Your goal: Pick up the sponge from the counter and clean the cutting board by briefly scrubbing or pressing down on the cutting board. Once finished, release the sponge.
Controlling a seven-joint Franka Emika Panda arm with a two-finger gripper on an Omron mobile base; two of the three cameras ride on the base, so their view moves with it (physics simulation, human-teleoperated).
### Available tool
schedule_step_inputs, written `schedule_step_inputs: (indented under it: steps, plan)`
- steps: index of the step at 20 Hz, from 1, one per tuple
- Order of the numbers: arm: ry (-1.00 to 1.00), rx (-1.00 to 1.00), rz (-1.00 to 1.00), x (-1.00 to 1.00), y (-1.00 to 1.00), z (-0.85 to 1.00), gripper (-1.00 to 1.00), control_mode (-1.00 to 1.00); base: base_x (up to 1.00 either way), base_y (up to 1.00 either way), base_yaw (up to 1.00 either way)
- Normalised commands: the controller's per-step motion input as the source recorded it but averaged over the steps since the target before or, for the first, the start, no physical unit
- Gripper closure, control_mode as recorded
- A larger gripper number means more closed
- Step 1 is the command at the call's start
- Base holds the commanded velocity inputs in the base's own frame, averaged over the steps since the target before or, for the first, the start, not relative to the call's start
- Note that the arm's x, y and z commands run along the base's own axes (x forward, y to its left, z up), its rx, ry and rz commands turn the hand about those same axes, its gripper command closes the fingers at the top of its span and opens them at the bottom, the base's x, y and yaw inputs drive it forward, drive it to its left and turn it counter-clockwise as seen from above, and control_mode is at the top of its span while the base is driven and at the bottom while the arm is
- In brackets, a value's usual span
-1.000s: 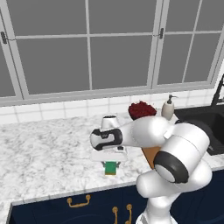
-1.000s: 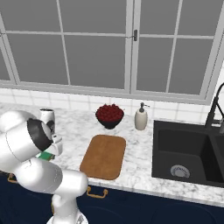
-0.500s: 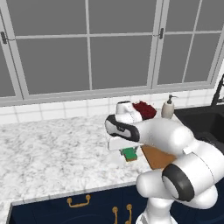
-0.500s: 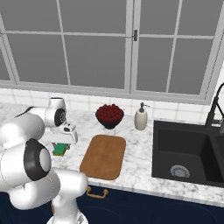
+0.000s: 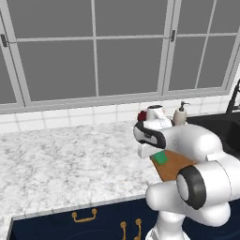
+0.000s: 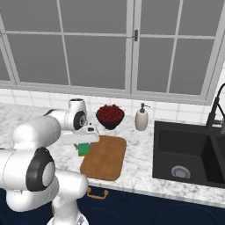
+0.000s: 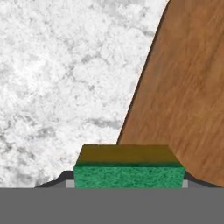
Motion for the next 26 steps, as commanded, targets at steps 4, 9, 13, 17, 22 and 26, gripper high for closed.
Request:
schedule_step_inputs:
  steps: [4, 9, 13, 17, 22, 26]
  plan:
    - [0.07, 0.15, 0.03, 0.81, -0.30, 0.10, 1.00, -1.00, 0.00, 0.00, 0.00]
    - [0.00, 0.21, 0.00, 0.52, -0.20, -0.01, 1.00, -1.00, 0.00, 0.00, 0.00]
    - [0.00, 0.05, -0.04, 0.23, -0.01, -0.12, 1.00, -1.00, 0.00, 0.00, 0.00]
    - [-0.01, -0.06, -0.09, 0.18, 0.11, -0.12, 1.00, -1.00, 0.00, 0.00, 0.00]
    - [-0.01, -0.08, -0.08, 0.03, 0.11, -0.27, 1.00, -1.00, 0.00, 0.00, 0.00]
    - [0.00, -0.03, -0.04, 0.01, 0.00, -0.36, 1.00, -1.00, 0.00, 0.00, 0.00]
